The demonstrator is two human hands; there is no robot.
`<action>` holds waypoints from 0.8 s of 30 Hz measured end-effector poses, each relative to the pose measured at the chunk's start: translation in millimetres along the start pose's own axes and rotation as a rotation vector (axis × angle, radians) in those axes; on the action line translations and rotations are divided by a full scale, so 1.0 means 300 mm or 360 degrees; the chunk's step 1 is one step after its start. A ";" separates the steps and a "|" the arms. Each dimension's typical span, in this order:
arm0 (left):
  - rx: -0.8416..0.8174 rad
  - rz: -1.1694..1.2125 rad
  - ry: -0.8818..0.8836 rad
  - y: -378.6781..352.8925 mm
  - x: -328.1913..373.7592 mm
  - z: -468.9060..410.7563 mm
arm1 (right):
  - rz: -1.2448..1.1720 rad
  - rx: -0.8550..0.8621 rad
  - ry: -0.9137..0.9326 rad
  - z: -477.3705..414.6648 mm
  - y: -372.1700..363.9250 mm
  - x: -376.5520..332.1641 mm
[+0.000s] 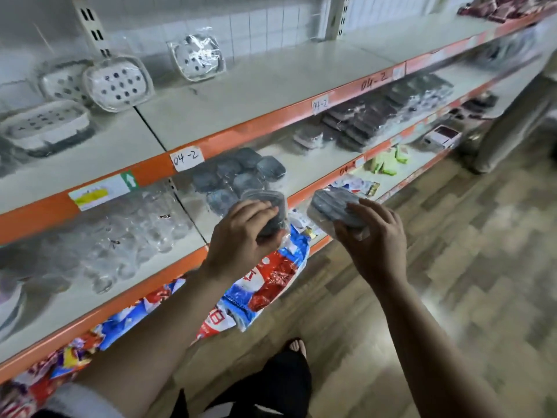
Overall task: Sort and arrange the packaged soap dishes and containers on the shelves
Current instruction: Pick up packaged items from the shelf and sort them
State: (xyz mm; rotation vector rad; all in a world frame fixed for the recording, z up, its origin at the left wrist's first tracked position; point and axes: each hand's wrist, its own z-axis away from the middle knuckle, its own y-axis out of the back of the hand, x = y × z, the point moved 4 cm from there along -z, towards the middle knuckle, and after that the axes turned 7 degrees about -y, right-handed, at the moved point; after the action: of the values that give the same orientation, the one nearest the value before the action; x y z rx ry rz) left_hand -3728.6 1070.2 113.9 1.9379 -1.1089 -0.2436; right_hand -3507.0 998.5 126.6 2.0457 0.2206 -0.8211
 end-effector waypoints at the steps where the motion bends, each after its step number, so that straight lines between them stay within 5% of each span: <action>1: -0.0003 0.0008 0.0011 -0.040 -0.001 -0.024 | 0.0007 -0.0021 -0.0007 -0.038 -0.002 0.033; 15: -0.0029 -0.0070 0.0232 -0.485 -0.082 -0.321 | 0.0020 -0.0482 -0.0042 -0.518 -0.230 0.438; 24: -0.0018 -0.0242 0.0687 -0.756 -0.149 -0.416 | -0.0088 -0.0864 0.0162 -0.804 -0.493 0.622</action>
State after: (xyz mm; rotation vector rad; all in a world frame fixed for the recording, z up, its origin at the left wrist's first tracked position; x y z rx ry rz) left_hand -3549.8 1230.2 6.5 1.9459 -0.6774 0.0866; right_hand -3317.1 1249.6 1.0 1.5734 0.5010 -0.6069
